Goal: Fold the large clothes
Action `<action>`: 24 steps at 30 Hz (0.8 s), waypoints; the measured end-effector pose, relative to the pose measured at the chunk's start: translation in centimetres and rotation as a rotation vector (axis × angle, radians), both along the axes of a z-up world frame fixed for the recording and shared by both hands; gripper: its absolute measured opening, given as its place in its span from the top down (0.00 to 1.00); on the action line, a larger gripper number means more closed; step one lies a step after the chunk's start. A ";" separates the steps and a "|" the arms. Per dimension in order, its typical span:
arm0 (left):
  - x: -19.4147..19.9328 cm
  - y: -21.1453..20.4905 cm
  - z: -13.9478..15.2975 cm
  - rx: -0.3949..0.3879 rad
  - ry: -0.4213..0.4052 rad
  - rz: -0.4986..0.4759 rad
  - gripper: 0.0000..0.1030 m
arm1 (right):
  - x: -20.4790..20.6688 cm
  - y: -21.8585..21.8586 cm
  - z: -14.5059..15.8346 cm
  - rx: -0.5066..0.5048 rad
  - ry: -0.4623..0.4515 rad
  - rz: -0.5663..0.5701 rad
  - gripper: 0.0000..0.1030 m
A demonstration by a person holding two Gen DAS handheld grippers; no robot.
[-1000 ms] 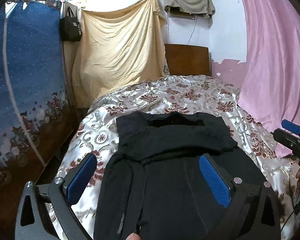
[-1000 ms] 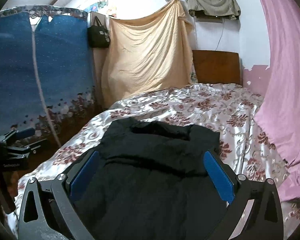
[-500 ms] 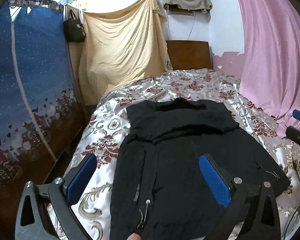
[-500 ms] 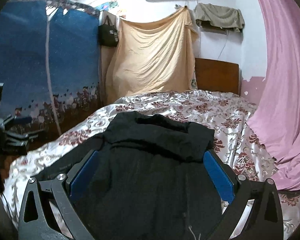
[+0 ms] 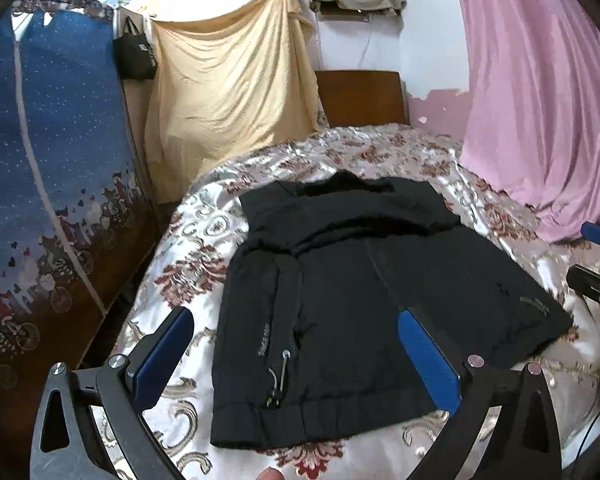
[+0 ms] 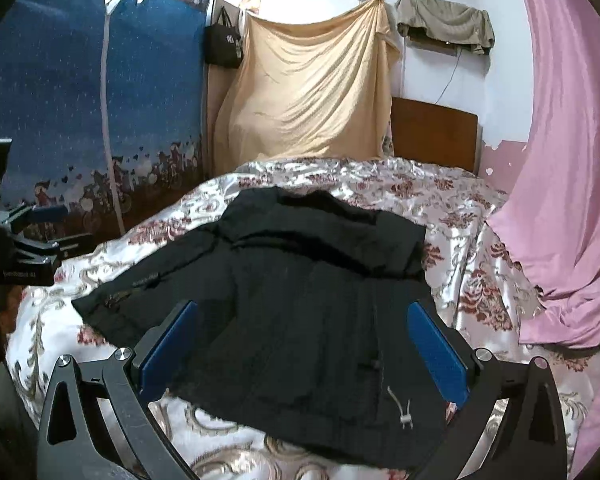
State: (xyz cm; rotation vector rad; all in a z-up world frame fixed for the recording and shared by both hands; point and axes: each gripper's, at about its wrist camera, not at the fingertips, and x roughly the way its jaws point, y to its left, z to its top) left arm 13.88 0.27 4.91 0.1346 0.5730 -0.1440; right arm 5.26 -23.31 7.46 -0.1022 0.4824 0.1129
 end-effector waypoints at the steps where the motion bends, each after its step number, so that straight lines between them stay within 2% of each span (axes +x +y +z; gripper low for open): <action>1: -0.1 0.0 -0.4 0.000 0.010 -0.012 0.00 | -0.1 -0.1 -0.4 -0.001 0.013 -0.001 0.01; 9: -0.5 1.3 -4.3 0.031 0.076 -0.038 0.00 | -0.5 -0.5 -3.5 -0.016 0.100 -0.029 0.01; 16: 0.1 2.5 -6.0 0.008 0.135 -0.049 0.00 | -0.1 -0.7 -5.5 -0.012 0.161 -0.039 0.01; 20: 0.0 2.4 -6.6 0.035 0.153 -0.119 0.00 | 0.0 -0.7 -6.4 -0.019 0.200 -0.018 0.01; 24: -0.2 1.3 -7.5 0.111 0.190 -0.211 0.00 | 0.1 -0.4 -7.2 -0.069 0.264 0.029 0.01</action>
